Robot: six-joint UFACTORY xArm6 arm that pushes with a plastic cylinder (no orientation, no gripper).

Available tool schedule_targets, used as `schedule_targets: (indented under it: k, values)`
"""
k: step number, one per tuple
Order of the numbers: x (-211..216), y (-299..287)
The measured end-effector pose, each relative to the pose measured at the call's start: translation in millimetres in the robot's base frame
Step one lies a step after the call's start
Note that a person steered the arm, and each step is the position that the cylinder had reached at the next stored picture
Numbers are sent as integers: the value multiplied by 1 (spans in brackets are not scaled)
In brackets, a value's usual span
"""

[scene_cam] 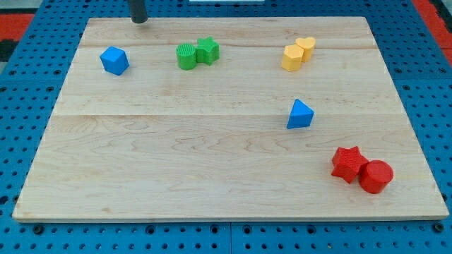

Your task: Push the blue cube into the green circle

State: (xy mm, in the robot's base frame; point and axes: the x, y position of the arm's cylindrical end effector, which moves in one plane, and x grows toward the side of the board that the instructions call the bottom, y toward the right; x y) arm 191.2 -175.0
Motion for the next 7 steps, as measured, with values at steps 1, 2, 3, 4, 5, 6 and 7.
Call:
schedule_targets:
  k: [1,2,3,4,5,6,7]
  values:
    - [1,-2]
    - [10,-35]
    - [69,-37]
    - [106,-86]
    - [156,-67]
    - [128,-20]
    - [101,-26]
